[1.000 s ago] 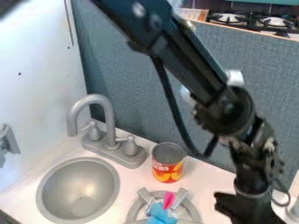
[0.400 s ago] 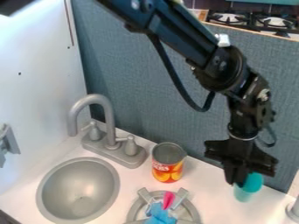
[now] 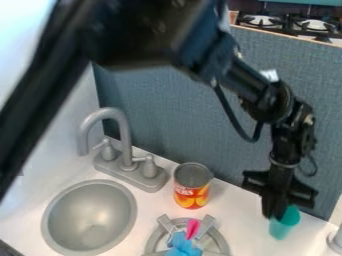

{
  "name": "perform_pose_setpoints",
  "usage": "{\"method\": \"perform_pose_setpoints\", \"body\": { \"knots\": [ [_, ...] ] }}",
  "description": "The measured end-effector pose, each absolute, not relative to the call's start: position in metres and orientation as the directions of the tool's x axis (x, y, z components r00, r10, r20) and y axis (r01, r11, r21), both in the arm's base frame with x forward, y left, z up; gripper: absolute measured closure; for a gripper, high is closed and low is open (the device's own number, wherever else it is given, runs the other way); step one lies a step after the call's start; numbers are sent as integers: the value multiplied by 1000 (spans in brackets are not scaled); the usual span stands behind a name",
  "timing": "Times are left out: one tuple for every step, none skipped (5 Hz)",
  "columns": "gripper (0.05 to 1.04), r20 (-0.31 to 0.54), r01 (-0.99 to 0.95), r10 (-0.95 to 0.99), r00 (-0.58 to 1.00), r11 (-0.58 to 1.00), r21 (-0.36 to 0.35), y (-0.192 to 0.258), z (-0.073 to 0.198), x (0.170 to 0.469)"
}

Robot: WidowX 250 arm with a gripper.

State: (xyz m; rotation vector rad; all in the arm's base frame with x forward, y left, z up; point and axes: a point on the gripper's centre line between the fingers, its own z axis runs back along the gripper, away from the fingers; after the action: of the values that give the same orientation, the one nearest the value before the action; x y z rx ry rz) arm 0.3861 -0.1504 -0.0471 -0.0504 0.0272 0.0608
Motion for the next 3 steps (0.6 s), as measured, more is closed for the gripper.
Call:
{"method": "perform_pose_setpoints", "body": {
  "knots": [
    [986,-161,-43,34,986,997,-56,-149,-59,378],
    [986,-216,-15,5,976,999,-45,-148,-63,372],
    [986,-234,11,-18,972,999,-32,-144,-69,364]
  ]
}}
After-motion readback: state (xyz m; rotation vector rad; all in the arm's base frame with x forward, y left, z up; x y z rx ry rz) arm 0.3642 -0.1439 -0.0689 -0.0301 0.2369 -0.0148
